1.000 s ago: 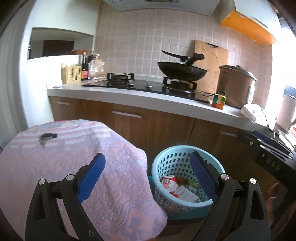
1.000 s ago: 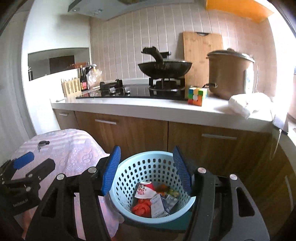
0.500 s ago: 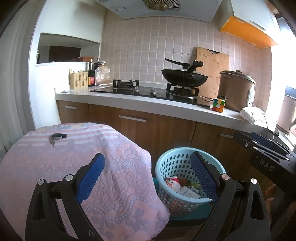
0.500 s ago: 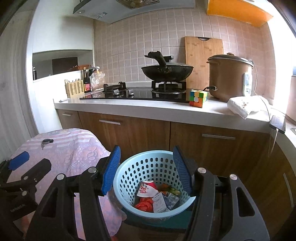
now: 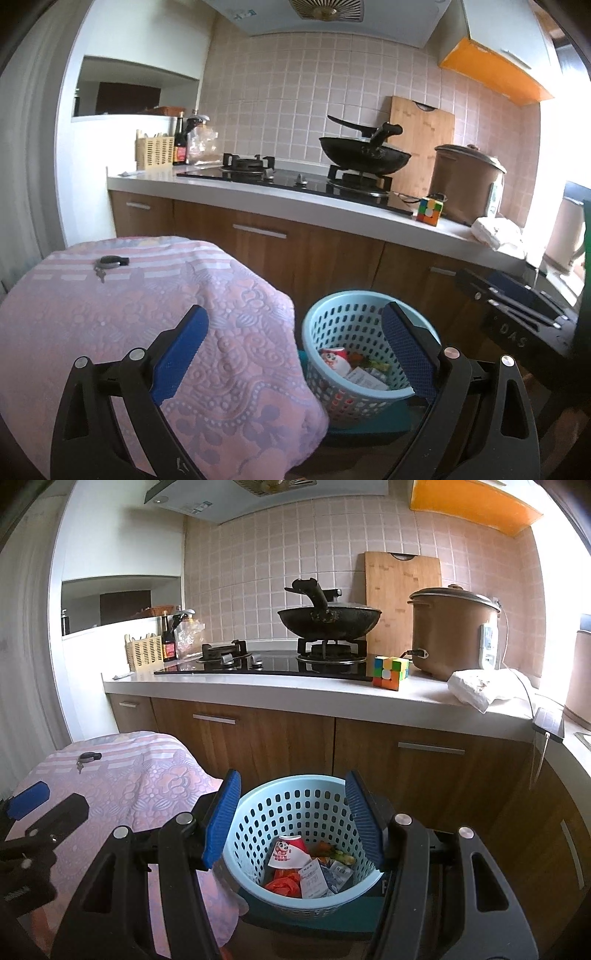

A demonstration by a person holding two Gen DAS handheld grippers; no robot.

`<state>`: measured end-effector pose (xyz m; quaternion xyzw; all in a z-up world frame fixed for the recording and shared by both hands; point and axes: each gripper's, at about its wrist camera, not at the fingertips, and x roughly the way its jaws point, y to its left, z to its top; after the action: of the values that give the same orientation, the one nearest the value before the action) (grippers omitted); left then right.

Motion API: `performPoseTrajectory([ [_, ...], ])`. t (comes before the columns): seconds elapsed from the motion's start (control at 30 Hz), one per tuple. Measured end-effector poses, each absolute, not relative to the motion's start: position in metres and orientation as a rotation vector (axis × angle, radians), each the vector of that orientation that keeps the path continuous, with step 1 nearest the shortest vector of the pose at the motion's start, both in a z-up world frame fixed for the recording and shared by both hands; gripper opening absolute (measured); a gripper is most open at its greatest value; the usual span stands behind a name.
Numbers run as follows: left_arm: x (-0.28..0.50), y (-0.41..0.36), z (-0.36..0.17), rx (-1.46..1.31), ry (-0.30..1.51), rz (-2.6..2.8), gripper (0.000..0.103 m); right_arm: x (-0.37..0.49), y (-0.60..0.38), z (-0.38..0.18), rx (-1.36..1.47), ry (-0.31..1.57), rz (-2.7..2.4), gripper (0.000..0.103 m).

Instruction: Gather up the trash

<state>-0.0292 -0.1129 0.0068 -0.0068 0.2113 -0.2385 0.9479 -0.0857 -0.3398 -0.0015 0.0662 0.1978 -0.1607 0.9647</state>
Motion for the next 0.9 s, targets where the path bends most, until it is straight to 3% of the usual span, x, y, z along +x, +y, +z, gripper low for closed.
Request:
performPoseTrajectory([
  [0.9,-0.0332,-0.1119,0.0104,-0.013,0.416,-0.485,0.092,-0.0857,-0.3371,-0.0002,0.135,0.403,-0.320,0.055],
])
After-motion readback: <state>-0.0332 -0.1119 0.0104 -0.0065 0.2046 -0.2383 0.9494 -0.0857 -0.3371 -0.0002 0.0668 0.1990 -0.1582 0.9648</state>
